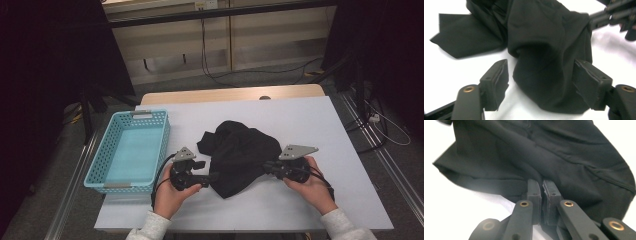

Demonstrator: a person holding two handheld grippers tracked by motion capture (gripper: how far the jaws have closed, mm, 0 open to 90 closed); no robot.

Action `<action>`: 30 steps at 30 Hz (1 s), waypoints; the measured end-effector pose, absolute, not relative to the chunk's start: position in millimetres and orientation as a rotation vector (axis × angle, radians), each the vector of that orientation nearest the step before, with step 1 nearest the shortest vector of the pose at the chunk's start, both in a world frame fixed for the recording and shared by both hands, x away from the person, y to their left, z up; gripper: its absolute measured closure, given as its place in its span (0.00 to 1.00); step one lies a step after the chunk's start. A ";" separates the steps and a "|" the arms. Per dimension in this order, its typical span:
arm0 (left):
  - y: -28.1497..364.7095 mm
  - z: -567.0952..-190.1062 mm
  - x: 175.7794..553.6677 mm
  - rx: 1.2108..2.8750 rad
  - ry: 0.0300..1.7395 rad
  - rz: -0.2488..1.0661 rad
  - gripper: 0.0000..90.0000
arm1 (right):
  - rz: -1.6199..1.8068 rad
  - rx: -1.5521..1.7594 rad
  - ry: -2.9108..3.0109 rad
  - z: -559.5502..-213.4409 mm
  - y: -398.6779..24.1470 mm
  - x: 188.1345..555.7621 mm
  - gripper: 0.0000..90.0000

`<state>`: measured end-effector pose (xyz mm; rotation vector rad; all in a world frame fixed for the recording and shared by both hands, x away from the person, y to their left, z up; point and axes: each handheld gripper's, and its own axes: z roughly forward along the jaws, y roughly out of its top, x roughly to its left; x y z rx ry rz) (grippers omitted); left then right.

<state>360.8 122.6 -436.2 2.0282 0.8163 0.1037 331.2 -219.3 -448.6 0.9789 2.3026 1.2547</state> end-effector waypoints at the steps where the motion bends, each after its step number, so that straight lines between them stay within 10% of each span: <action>1: 121.6 -437.5 359.4 2.031 0.817 0.101 0.31 | 1.255 0.979 2.303 -448.6 -219.3 331.2 0.95; 7: 114.4 -445.6 350.0 2.080 0.797 0.040 0.34 | 1.267 1.003 2.276 -444.5 -224.4 326.8 0.95; 22: 108.0 -456.0 345.8 2.165 0.759 0.004 0.97 | 1.237 1.026 2.267 -449.3 -222.2 331.1 0.95; 30: 127.2 -423.4 354.6 2.056 0.814 0.025 1.00 | 1.283 1.014 2.238 -442.2 -230.7 330.1 0.91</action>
